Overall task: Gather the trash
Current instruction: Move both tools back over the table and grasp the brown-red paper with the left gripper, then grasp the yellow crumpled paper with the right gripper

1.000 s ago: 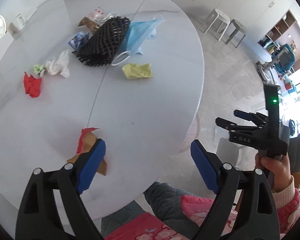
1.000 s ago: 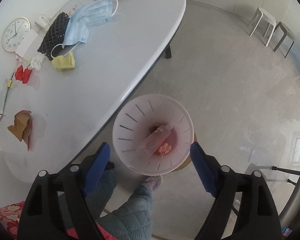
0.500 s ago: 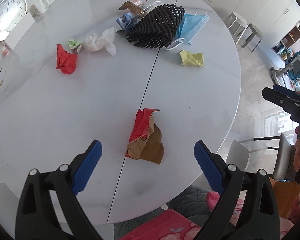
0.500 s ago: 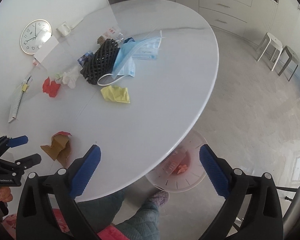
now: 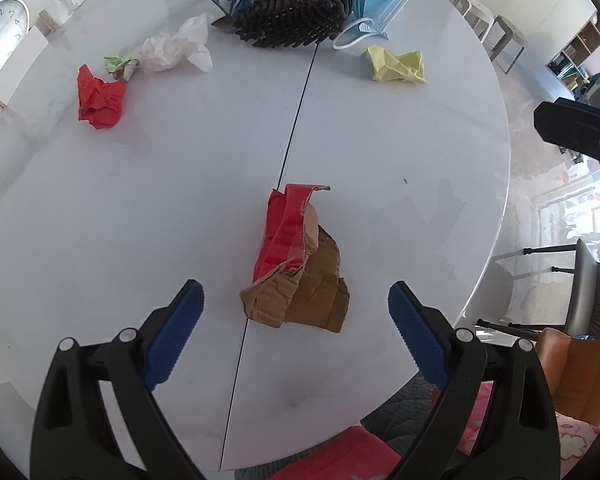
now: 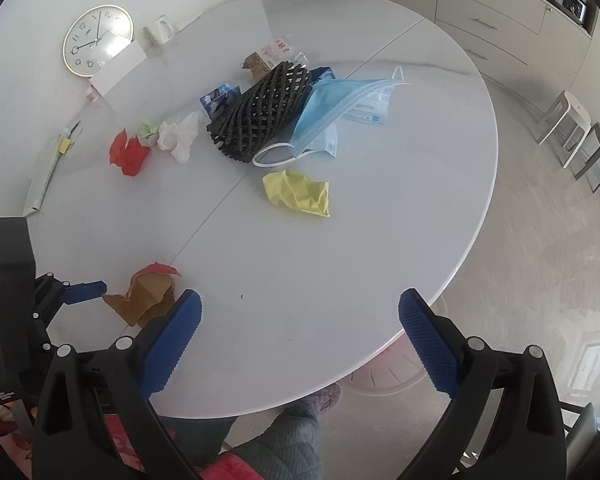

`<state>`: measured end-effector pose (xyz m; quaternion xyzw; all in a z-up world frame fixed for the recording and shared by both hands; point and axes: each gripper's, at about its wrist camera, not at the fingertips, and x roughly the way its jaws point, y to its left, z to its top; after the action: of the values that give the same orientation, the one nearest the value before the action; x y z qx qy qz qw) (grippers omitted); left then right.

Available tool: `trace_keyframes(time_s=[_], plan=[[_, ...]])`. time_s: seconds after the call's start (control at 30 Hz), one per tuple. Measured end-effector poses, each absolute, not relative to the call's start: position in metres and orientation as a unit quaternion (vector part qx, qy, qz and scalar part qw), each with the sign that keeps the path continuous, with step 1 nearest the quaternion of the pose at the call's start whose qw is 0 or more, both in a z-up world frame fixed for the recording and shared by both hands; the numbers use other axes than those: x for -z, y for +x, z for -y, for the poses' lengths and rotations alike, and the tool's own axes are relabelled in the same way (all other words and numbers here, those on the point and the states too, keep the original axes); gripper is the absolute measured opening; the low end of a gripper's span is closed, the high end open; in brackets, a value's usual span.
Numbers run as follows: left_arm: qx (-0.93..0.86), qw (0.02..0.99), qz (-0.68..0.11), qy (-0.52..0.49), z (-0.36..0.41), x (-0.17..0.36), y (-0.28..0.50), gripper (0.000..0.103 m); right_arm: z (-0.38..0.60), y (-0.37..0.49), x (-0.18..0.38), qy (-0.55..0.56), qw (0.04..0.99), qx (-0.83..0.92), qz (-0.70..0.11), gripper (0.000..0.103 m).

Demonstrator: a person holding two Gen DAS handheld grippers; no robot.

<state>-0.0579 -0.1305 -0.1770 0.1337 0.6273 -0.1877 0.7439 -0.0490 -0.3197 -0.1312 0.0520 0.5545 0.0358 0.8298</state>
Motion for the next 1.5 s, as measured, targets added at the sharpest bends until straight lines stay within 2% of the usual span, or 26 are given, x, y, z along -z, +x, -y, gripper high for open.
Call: trace_keyframes(time_s=[0.27,0.4,0.5,0.57,0.6,0.63,0.83,1.17,1.33,1.43,1.5], plan=[[0.170,0.733,-0.639,0.160,0.136,0.201,-0.054,0.088,0.320,-0.043,0.138,0.061,0.823,-0.036,-0.564,0.098],[0.166,0.727,-0.644,0.170,0.140,0.209,-0.057,0.077,0.321,-0.041,0.142,0.068,0.819,-0.036,-0.568,0.098],[0.171,0.728,-0.644,0.159,0.138,0.210,-0.057,0.073,0.322,-0.040,0.144,0.074,0.818,-0.036,-0.569,0.098],[0.179,0.727,-0.647,0.146,0.136,0.212,-0.059,0.066,0.322,-0.039,0.145,0.075,0.817,-0.035,-0.570,0.098],[0.180,0.729,-0.645,0.143,0.135,0.212,-0.056,0.060,0.322,-0.037,0.146,0.076,0.817,-0.036,-0.571,0.098],[0.179,0.731,-0.643,0.143,0.134,0.212,-0.055,0.059,0.322,-0.036,0.148,0.076,0.816,-0.038,-0.572,0.098],[0.189,0.733,-0.638,0.141,0.133,0.207,-0.047,0.055,0.317,-0.019,0.160,0.064,0.811,-0.046,-0.580,0.098],[0.197,0.749,-0.621,0.123,0.129,0.186,-0.025,0.055,0.300,0.026,0.186,0.011,0.806,-0.053,-0.590,0.098],[0.203,0.745,-0.626,0.109,0.119,0.188,-0.016,0.055,0.301,0.046,0.202,0.010,0.796,-0.054,-0.603,0.085],[0.206,0.743,-0.629,0.101,0.114,0.187,-0.006,0.055,0.302,0.054,0.210,0.013,0.788,-0.055,-0.613,0.071],[0.207,0.743,-0.629,0.098,0.108,0.185,-0.006,0.055,0.302,0.057,0.214,0.014,0.784,-0.057,-0.618,0.056]])
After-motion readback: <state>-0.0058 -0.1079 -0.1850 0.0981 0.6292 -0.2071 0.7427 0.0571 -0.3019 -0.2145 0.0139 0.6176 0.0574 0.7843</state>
